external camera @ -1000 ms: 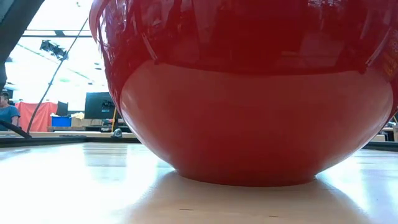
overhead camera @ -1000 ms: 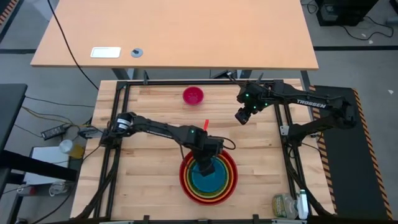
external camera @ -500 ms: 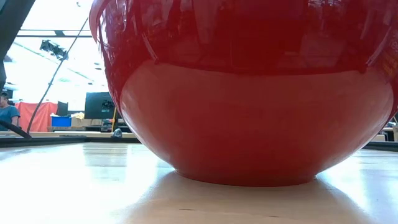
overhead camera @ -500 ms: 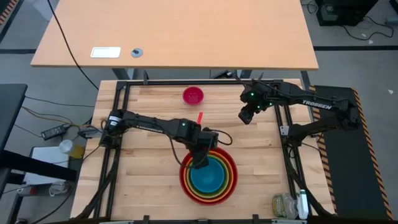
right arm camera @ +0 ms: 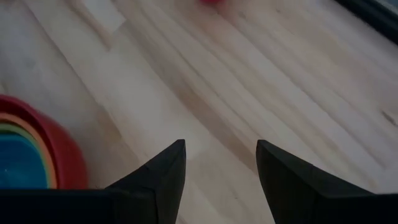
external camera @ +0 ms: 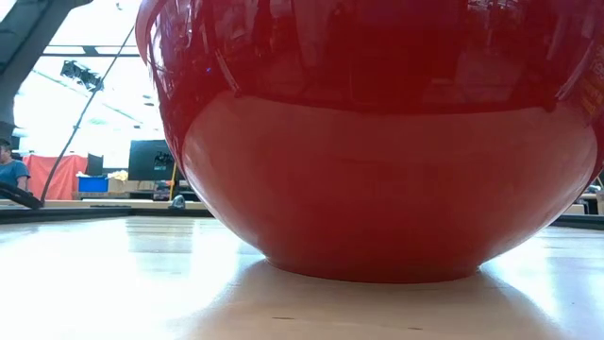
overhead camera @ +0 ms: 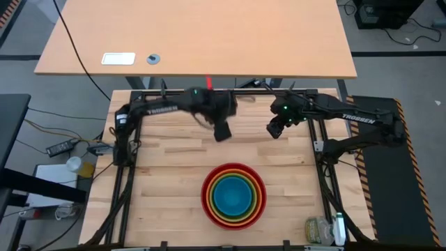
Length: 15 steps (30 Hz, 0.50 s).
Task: Nest bowls inside each other by size order
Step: Stack the purple bowl on top of the blue bowl
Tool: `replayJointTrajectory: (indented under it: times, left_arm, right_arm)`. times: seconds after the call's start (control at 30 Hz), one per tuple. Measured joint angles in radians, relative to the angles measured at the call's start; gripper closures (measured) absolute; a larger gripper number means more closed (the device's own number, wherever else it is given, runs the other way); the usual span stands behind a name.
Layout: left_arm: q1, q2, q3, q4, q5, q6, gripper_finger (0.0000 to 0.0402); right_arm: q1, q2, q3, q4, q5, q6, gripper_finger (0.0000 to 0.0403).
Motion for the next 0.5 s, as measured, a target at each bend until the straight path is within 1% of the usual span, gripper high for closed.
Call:
replayJointTrajectory:
  times: [0.1, 0.17, 0.23, 0.33, 0.5]
  left_arm:
    - [0.098, 0.0, -0.009, 0.034, 0.071, 0.03, 0.0237]
    - [0.163, -0.003, -0.05, 0.071, 0.117, 0.024, 0.0237]
    - [0.227, -0.007, -0.107, 0.071, 0.173, 0.014, 0.0237]
    - [0.304, -0.019, -0.208, 0.106, 0.19, -0.005, 0.0237]
    - [0.408, -0.04, -0.355, 0.193, 0.211, -0.127, 0.0237]
  right_arm:
    - [0.019, -0.019, 0.0, 0.004, 0.044, 0.036, 0.0202]
    - [0.032, -0.032, 0.0, 0.005, 0.08, 0.06, 0.0202]
    - [0.045, -0.041, 0.0, 0.013, 0.109, 0.072, 0.0202]
    - [0.065, -0.045, 0.0, 0.032, 0.139, 0.077, 0.0202]
    - [0.081, -0.044, 0.0, 0.074, 0.152, 0.103, 0.0202]
